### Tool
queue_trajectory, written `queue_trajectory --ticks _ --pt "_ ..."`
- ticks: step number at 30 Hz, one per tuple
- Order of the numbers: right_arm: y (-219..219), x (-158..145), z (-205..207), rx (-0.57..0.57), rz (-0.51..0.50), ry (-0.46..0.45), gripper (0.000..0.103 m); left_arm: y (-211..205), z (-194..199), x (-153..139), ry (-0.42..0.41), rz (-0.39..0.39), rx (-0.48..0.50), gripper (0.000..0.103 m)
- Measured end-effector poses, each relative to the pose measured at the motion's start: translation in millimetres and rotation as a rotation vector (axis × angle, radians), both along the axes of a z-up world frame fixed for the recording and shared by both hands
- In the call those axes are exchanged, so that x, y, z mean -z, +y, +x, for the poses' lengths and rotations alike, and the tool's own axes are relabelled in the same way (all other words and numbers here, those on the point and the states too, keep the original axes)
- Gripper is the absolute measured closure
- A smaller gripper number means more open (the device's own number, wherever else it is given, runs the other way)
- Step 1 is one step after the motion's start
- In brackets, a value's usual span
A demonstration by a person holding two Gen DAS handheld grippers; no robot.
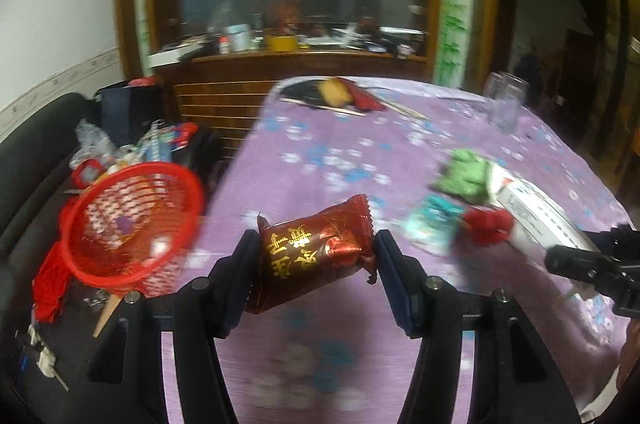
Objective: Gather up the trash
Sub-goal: 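Carry both items to the red basket and open both tools over it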
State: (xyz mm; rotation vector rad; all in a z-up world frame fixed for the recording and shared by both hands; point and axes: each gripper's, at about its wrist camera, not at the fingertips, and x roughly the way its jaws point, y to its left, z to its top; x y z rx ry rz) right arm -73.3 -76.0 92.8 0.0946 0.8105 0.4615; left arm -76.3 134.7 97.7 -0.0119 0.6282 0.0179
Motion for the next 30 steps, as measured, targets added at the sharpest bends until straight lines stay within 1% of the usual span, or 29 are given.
queue_trajectory --ticks 6,10,14,19,23,24,25,26,27,30 --pt "77 -17 29 -0.126 -0.057 -0.007 0.048 81 3 -6 0.022 -0.024 -0.134 0.045" --pt "131 -24 46 -0.211 -0.061 -0.004 0.048 132 8 -5 0.023 -0.011 -0.230 0.045" --pt "193 -27 68 -0.274 -0.053 0.011 0.048 175 21 -1 0.055 -0.026 -0.285 0.045" --pt "257 -24 98 -0.312 -0.036 0.036 0.048 215 35 2 0.073 -0.032 -0.338 0.045" --pt "296 -21 125 -0.319 -0.005 0.052 0.047 232 44 4 0.066 -0.040 -0.352 0.043" --pt "301 -20 131 -0.321 0.010 0.052 0.047 235 45 4 0.056 -0.041 -0.348 0.040" --pt "307 -20 137 -0.322 0.028 0.044 0.045 238 48 4 0.054 -0.039 -0.352 0.029" --pt "312 -20 142 -0.322 0.031 0.041 0.037 240 48 4 0.053 -0.039 -0.361 0.018" --pt "314 -20 147 -0.313 0.029 0.038 0.033 243 49 4 0.046 -0.047 -0.368 0.016" --pt "305 -22 151 -0.286 0.066 0.040 0.033 245 47 2 0.045 -0.069 -0.364 0.016"
